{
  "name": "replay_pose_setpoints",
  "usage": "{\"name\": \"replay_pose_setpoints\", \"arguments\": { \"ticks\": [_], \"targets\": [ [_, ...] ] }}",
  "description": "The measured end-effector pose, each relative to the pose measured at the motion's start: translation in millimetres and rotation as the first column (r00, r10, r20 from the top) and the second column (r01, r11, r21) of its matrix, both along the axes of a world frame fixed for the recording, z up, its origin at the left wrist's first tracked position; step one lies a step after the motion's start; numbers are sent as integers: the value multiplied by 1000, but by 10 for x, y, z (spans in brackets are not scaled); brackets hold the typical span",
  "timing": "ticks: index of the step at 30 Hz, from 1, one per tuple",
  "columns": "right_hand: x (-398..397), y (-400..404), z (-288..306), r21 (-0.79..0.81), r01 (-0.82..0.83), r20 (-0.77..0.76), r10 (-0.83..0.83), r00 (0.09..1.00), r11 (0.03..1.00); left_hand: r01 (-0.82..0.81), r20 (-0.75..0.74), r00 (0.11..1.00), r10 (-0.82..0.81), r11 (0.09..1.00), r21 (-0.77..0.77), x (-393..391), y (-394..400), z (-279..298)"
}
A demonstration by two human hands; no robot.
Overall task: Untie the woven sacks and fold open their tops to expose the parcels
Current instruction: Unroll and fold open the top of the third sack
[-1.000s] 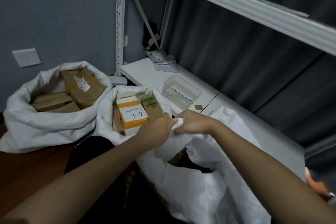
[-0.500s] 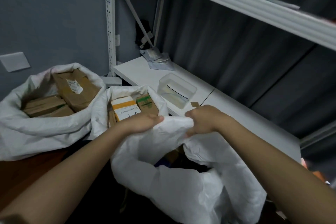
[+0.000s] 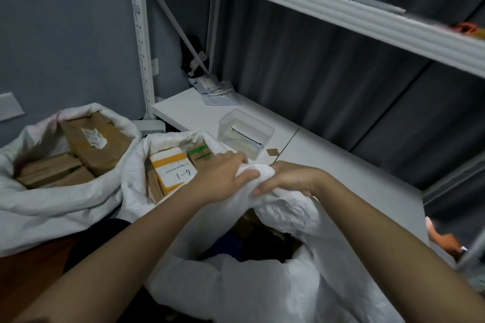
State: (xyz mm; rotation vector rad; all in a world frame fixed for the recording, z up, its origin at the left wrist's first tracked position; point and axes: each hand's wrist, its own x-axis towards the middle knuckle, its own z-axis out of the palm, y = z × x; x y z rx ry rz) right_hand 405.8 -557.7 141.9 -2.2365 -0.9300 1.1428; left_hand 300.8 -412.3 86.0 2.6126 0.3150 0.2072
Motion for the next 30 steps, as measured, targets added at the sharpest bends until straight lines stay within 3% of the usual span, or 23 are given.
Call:
{"name": "replay_pose_setpoints", "arguments": {
  "ticks": [1,2,3,4,5,6,7,8,10,11,12,13,15,16,17,19,21,22,24,26,28,29,30],
  "targets": [
    [8,-33,63,22,-6,-28,7,1000,1000,80,1,997,-80,994,-71,28,-30,-14],
    [32,-64,102,-5,-46,81,46,996,999,109,-12,994,-113,981,-162,38,-27,-9],
    [66,-103,109,-86,-100,285,121,951,991,88,-47,994,-103,963,-255,45,11,5],
    [85,-139,85,-195,-125,494,207,844,973,42,-93,993,-77,943,-329,45,57,34],
    [60,-167,63,-233,-103,612,228,757,967,2,-151,987,-58,938,-346,36,100,63],
    [37,-190,35,-199,-77,629,187,755,977,-13,-212,976,-48,960,-278,29,121,90],
    [16,-217,25,-102,-39,533,88,841,994,-1,-237,971,-38,987,-163,28,100,130],
    [-11,-242,46,1,23,314,-23,949,1000,24,-200,979,-38,997,-75,30,50,161],
    [-59,-271,145,87,143,-112,-133,985,986,103,-29,994,-107,986,-133,62,-140,198],
    [-52,-309,180,97,133,-161,-116,980,986,134,30,991,-130,974,-181,80,-231,197],
    [-30,-349,193,84,87,-71,-81,994,993,124,47,992,-116,969,-216,104,-271,190],
    [-13,-389,192,26,16,132,-19,991,1000,58,37,998,-50,964,-260,139,-241,176],
    [5,-483,134,-131,-48,528,111,842,990,-135,-50,991,126,933,-333,173,-94,208],
    [-15,-523,87,-125,-41,617,110,779,991,-206,-102,977,185,939,-275,156,-45,236],
    [-40,-562,43,-60,-27,625,59,778,998,-214,-108,974,201,968,-134,151,-31,247],
    [-79,-607,29,126,101,363,-140,921,987,-69,30,997,67,995,78,136,-146,253],
    [-96,-631,67,216,288,-13,-292,956,933,142,129,981,-147,989,44,107,-388,256],
    [-95,-663,83,224,308,-97,-294,951,925,200,119,973,-197,980,-13,119,-458,243],
    [-75,-747,82,134,139,69,-150,986,981,131,102,988,-113,973,-192,181,-417,250],
    [-75,-829,-2,-53,-10,439,32,898,999,-25,72,996,50,950,-311,201,-296,284],
    [-125,-835,-32,-36,-26,655,44,754,999,-94,8,995,97,980,-173,172,-234,324],
    [-130,-823,-17,24,-17,657,-2,754,1000,-49,18,999,51,997,-57,164,-256,341],
    [-114,-812,22,109,17,554,-75,829,994,31,61,998,-33,999,33,150,-307,355]
  ]
}}
